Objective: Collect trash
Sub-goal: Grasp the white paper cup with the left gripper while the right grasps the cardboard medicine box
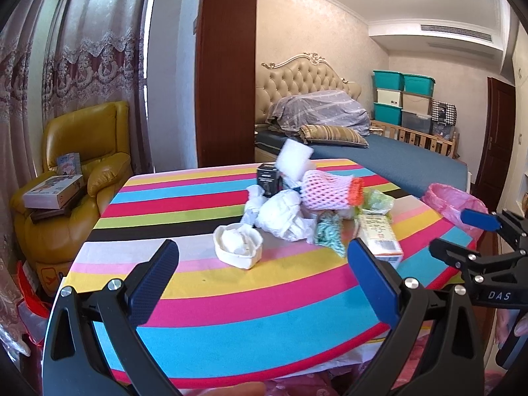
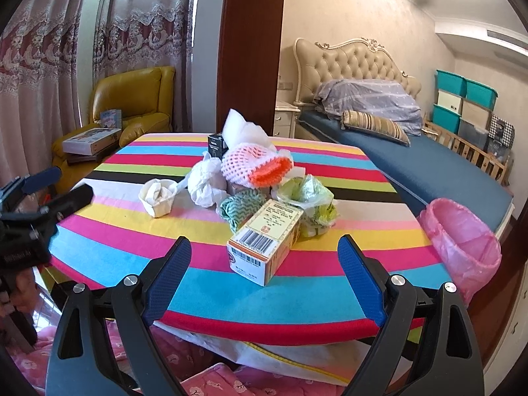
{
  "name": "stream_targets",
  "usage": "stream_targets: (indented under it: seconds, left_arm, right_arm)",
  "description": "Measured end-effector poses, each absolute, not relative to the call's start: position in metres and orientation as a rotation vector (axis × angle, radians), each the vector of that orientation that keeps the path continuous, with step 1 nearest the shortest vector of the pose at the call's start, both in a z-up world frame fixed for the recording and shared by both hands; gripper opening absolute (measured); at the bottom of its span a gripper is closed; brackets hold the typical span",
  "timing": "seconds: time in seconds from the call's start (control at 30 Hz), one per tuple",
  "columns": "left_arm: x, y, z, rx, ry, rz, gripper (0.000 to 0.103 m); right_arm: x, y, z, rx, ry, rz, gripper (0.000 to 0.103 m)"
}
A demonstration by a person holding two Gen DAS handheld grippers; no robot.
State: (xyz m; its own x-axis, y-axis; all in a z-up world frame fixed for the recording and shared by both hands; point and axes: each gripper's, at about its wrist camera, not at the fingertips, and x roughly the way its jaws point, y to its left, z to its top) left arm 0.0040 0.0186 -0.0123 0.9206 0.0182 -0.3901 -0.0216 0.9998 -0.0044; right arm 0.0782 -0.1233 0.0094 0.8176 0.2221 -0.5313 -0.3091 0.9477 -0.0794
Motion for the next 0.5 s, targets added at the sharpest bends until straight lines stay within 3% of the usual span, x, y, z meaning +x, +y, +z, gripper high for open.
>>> stream_targets:
  seconds: [0.5]
  left_arm:
    - [0.035,0.062,-0.046,-0.091,0.481,0.083,0.099]
  right_arm:
    - [0.132,-0.103,-0.034,-0.106,0.641,0.264,0.085]
